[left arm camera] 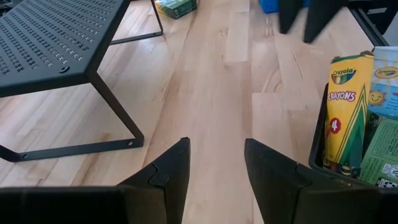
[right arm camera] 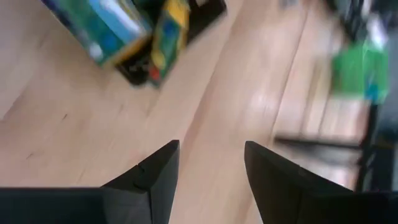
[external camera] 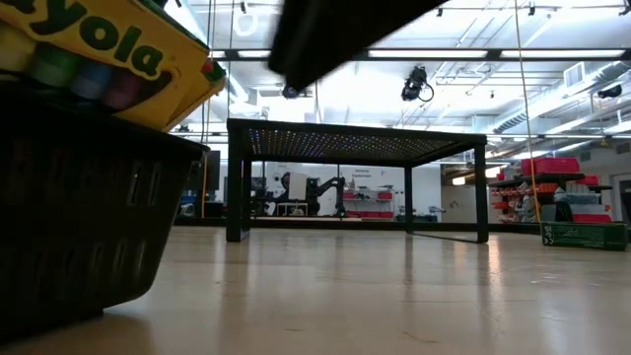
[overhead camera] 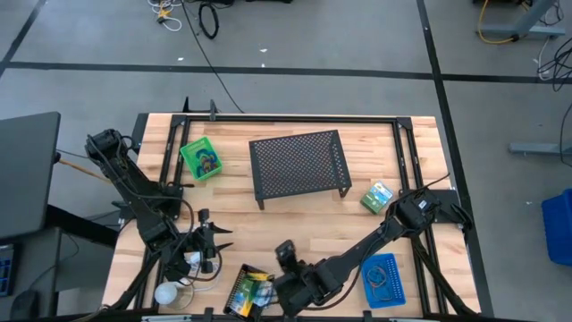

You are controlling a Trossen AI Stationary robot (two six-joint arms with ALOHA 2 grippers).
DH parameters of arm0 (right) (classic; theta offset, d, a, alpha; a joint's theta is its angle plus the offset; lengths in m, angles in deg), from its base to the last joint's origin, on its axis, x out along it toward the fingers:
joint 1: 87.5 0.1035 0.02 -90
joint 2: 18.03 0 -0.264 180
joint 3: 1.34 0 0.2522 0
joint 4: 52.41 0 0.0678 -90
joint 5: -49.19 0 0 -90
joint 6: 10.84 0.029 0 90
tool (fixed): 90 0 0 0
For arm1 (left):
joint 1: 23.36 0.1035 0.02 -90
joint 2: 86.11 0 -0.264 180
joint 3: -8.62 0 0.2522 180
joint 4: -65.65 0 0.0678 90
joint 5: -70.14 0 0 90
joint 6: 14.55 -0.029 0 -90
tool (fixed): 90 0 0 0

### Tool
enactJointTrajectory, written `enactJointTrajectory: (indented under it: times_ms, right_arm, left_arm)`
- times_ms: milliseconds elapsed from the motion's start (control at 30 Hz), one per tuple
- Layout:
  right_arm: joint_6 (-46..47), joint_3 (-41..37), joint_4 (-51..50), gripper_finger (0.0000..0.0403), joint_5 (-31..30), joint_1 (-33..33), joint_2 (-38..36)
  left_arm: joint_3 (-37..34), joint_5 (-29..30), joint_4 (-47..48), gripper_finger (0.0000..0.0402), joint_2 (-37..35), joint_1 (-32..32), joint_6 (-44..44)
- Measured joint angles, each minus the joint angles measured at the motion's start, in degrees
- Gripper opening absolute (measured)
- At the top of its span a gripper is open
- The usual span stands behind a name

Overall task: Pick & Place Office Desk Supplies
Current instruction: Put the yellow crayon box into the black bin

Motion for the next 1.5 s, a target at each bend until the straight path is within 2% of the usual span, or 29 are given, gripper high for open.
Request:
enactJointTrajectory:
  times_ms: [333, 400, 533, 600, 767, 933, 1067, 1133, 1233, 1500]
  right_arm:
    - [34.6, 0.0, -34.2, 0.019, 0.7, -1.8, -0.6]
    - [38.5, -1.0, -35.6, 0.019, 0.9, -2.7, -0.9]
    - [40.1, -6.6, -32.3, 0.019, 3.5, -4.6, -4.1]
    - [37.3, -9.9, -27.1, 0.019, 4.1, -5.1, -5.3]
    - [21.3, -15.7, 4.1, 0.019, 8.4, -5.9, -9.3]
    - [5.5, -19.3, 34.8, 0.019, 19.4, -7.0, -13.1]
    - [-2.5, -25.6, 54.2, 0.0189, 28.1, -8.1, -20.3]
    - [-4.8, -31.5, 58.5, 0.0185, 29.1, -9.0, -25.4]
    - [-4.9, -42.8, 63.5, 0.0173, 27.3, -10.6, -34.3]
    - [9.5, -71.5, 63.4, 0.0145, 13.3, -12.0, -58.1]
  left_arm:
    - [0.0, 4.4, 0.0, 0.0162, 0.0, 0.0, -2.3]
    - [0.0, 4.6, 0.0, 0.0162, 0.0, 0.0, -2.5]
    - [0.0, 4.8, 0.0, 0.0162, 0.0, 0.0, -3.2]
    - [0.0, 5.2, -0.7, 0.0162, 0.0, -0.1, -4.6]
    - [0.0, 5.3, -4.5, 0.0162, 0.0, -0.1, -9.8]
    - [0.0, 4.5, -7.3, 0.0162, -0.3, -0.1, -13.2]
    - [0.0, 5.1, -7.6, 0.0162, -0.4, -0.2, -13.4]
    - [0.0, 5.4, -8.0, 0.0162, -0.4, -0.1, -13.4]
    - [0.0, 5.4, -8.3, 0.0162, -0.4, 0.0, -13.4]
    - [0.0, 5.4, -8.4, 0.0162, -0.4, 0.0, -13.5]
